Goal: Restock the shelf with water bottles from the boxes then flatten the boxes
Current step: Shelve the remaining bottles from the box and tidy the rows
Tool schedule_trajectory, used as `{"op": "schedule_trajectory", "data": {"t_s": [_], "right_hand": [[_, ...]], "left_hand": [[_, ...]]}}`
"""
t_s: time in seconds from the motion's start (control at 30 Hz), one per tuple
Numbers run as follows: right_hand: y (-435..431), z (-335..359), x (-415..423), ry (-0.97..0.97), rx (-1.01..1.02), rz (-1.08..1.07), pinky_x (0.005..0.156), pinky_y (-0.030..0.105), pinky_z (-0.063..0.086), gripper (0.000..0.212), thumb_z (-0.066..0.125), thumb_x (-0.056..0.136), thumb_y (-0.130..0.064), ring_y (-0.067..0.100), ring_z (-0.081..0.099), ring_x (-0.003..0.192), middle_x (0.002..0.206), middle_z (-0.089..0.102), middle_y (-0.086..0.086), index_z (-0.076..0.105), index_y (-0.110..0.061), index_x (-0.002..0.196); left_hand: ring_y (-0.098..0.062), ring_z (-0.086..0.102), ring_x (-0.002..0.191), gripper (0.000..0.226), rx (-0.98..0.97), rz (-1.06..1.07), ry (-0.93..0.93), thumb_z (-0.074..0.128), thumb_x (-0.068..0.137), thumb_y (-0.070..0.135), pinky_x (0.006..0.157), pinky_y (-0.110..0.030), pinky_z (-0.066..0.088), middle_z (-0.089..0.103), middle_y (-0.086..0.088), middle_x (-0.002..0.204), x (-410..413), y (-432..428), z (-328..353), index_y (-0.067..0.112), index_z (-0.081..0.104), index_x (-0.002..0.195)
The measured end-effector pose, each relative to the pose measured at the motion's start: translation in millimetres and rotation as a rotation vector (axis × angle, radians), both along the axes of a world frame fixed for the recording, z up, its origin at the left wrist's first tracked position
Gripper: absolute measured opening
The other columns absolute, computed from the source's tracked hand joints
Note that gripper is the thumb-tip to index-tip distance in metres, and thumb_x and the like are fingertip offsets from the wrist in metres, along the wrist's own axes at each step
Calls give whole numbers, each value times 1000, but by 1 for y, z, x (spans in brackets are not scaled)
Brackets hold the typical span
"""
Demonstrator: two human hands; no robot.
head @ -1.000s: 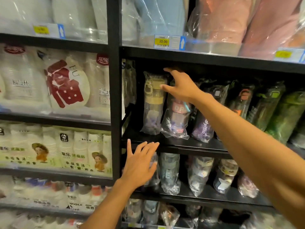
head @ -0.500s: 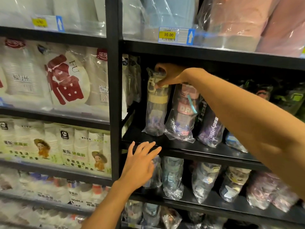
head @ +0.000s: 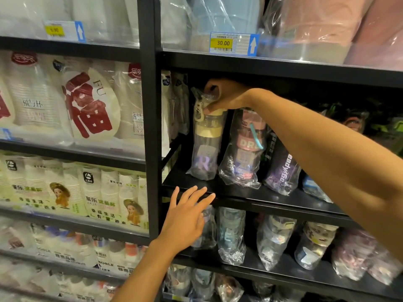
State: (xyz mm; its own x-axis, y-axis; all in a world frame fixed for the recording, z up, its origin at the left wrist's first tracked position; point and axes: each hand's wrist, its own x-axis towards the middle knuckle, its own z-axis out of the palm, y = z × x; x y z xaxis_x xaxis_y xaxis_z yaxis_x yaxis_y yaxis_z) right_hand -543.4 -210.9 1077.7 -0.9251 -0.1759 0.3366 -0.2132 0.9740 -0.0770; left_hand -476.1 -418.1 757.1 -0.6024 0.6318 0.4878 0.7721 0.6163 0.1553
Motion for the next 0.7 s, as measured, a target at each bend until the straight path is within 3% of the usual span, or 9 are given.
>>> {"op": "schedule_trajectory", "data": {"t_s": [0.53, 0.7], "right_hand": [[-11, -1, -11, -29, 16, 16, 103, 34, 49, 67, 83, 83, -48, 22, 60, 121, 135, 62, 0, 59, -22, 140], [-5, -2, -14, -34, 10, -27, 103, 33, 46, 70, 81, 83, -51, 24, 58, 125, 140, 60, -1, 56, -26, 143]], "left_hand": [[-13, 13, 157, 67, -5, -11, -21, 21, 92, 36, 128, -54, -3, 25, 14, 167, 0, -1, -1, 43, 28, 158], [-14, 14, 157, 65, 11, -16, -10, 42, 97, 26, 127, -52, -6, 26, 13, 167, -2, -1, -2, 42, 28, 158]]}}
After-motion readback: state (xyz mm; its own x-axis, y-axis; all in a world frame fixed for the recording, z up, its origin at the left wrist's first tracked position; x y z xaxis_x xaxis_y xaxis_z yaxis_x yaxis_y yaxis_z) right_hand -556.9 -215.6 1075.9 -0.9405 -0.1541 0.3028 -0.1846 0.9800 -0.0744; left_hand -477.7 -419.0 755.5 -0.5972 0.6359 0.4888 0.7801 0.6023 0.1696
